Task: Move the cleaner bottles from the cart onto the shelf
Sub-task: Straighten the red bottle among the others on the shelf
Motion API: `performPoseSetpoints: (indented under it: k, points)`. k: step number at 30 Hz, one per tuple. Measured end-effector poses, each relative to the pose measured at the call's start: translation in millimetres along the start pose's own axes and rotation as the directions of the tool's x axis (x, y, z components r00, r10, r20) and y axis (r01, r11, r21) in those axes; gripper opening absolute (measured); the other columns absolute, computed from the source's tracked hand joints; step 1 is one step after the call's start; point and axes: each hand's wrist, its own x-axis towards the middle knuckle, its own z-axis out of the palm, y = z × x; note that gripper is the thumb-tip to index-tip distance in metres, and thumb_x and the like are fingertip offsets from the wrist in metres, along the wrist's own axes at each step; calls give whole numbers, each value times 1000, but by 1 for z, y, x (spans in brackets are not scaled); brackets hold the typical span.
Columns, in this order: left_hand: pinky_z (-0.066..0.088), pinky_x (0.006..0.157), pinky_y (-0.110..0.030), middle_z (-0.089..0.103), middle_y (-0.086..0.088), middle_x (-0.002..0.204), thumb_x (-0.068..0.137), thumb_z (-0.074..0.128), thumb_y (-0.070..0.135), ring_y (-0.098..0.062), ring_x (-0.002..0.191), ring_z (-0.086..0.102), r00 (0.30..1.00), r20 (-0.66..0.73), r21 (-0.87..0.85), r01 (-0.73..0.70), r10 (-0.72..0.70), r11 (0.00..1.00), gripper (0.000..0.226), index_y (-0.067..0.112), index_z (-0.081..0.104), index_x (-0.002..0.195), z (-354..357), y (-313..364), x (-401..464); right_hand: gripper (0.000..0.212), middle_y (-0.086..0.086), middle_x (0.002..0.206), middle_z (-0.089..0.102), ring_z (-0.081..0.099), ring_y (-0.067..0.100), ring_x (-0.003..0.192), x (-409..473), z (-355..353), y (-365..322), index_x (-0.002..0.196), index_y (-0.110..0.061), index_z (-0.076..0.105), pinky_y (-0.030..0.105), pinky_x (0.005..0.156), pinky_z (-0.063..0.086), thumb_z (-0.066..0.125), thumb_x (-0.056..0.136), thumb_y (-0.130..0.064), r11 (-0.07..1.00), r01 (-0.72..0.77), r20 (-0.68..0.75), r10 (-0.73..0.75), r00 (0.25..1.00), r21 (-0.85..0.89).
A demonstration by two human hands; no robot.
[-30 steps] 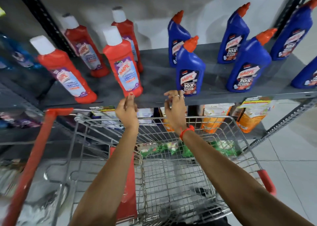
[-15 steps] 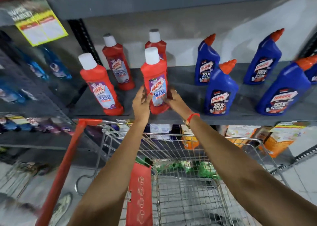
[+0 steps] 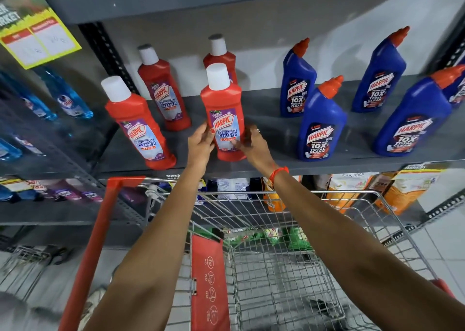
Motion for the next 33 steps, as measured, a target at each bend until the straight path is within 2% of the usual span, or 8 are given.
performPoseSetpoints:
  k: [3, 8, 13, 16, 22, 25, 28, 33]
  points:
    - [46, 87, -30, 54, -10, 120, 92, 42, 8, -16, 106, 50, 1000, 1, 12, -30, 30, 999, 39, 7, 40, 131, -2, -2, -3, 43, 19, 121, 60, 59, 27, 109, -2, -1, 0, 116, 0, 44, 34, 89, 51, 65, 83, -17, 1000, -2, 9, 2, 1000, 4]
    - [51, 60, -6, 52, -6, 113, 92, 43, 7, -1, 86, 55, 998, 7, 60, -65, 65, 996, 37, 5, 42, 129, -6, -8, -7, 42, 18, 120, 61, 59, 21, 102, -15, 0, 0, 116, -1, 44, 26, 80, 49, 64, 84, -19, 1000, 15, 3, -15, 1000, 0]
    - [53, 65, -9, 54, -11, 121, 92, 43, 7, -17, 106, 52, 997, 35, 89, -74, 71, 993, 38, 5, 42, 130, -9, -9, -9, 40, 19, 121, 60, 58, 21, 102, -21, 0, -3, 114, 0, 44, 37, 89, 52, 63, 85, -19, 1000, 10, -11, -10, 1000, -3]
    - [51, 79, -16, 54, -21, 128, 91, 45, 6, -17, 105, 51, 992, 28, 196, -127, 124, 972, 37, 1, 45, 127, -10, -7, -9, 39, 19, 123, 59, 59, 26, 107, -24, 1, -7, 115, 1, 43, 33, 87, 50, 61, 86, -19, 1000, -4, -12, 4, 1000, -8]
    - [38, 72, 8, 50, -24, 131, 90, 45, 2, -20, 114, 48, 982, -8, 292, -179, 190, 939, 39, -4, 40, 128, -11, -9, -19, 44, 18, 127, 57, 55, 18, 105, -33, 1, -12, 122, 1, 40, 30, 91, 47, 61, 86, -14, 1000, -9, -32, 9, 999, 1]
    - [44, 87, -6, 49, -22, 132, 89, 44, 0, -28, 122, 47, 992, 7, 291, -123, 127, 949, 40, -2, 39, 129, -9, -13, -23, 46, 18, 128, 57, 54, 17, 105, -38, 0, -10, 126, -1, 38, 29, 94, 45, 60, 86, -9, 1000, -15, -36, 15, 999, -4]
    - [42, 102, -54, 53, -22, 130, 87, 49, 5, -35, 120, 50, 998, -1, 263, -61, 63, 963, 38, 5, 46, 126, -9, -21, -18, 41, 17, 125, 58, 56, 26, 111, -36, 2, -12, 124, -3, 41, 25, 92, 44, 57, 87, -7, 995, -30, -31, 28, 999, -97]
    - [41, 99, -61, 53, -20, 130, 87, 48, 4, -35, 120, 50, 999, -36, 245, -27, 37, 969, 40, 10, 44, 126, -4, -23, -12, 27, 22, 116, 62, 59, 35, 107, -25, 4, -11, 112, 1, 45, 44, 94, 50, 50, 85, 2, 986, -48, -92, 33, 995, -158]
